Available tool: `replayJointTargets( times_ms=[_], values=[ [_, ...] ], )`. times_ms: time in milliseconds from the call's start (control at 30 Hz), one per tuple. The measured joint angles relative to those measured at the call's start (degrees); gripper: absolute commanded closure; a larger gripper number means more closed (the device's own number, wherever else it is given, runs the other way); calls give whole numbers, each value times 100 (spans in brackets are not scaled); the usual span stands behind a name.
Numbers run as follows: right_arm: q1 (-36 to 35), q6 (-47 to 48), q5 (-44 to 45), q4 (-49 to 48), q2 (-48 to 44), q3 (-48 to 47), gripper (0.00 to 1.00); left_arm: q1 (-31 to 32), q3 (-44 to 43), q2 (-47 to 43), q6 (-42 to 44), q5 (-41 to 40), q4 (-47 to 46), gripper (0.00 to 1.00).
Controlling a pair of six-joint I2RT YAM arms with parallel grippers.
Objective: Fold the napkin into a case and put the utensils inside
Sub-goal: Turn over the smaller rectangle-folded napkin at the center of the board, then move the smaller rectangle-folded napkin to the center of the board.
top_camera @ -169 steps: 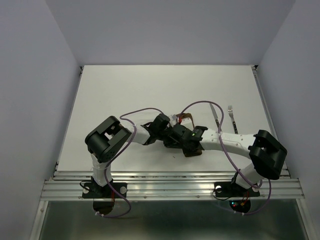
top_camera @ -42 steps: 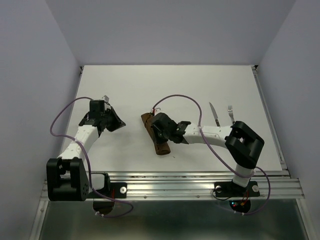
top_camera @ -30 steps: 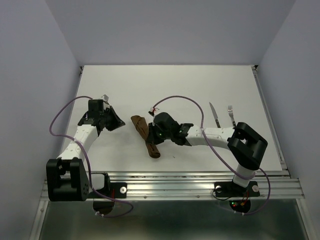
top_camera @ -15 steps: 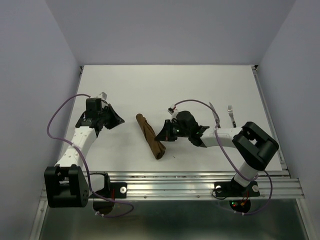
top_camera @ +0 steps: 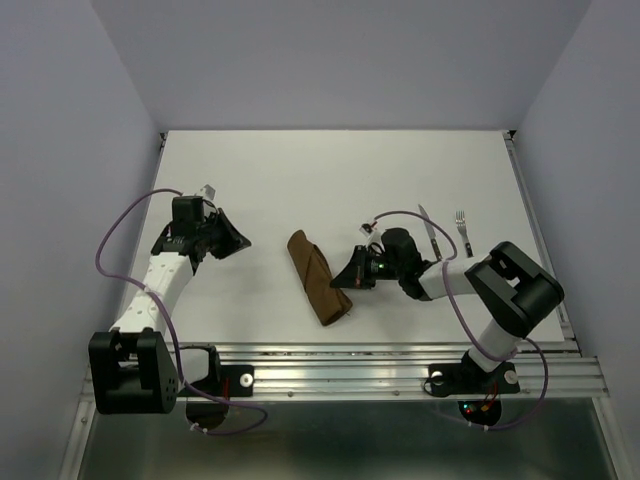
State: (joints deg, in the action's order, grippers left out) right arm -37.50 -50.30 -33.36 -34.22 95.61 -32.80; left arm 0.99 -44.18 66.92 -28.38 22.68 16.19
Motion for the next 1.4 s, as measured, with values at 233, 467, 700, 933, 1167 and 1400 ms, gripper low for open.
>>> replayJointTargets(
  times_ms=[233,467,700,933,1167,1400],
  values=[
    [413,195,-463,-101,59,39,92,0,-68,13,-17,96,39,93],
    [699,522,-564,85,234,39,62,221,-254,229,-13,118,76,92],
    [970,1311,-28,1504,-48,-378,41,1340,-636,968,-74,125,-94,100],
    [859,1749,1150,3003,-1021,-702,86,1915,-1237,2186,-105,391,-426,100],
    [-168,1534,2162,4275,-1449,-1032,97,1961,-1790,2990,4,678,-577,100],
    [-1609,1021,2706,4715,-1078,-1558,98,2044,-1923,3766,114,710,-649,100]
  ],
)
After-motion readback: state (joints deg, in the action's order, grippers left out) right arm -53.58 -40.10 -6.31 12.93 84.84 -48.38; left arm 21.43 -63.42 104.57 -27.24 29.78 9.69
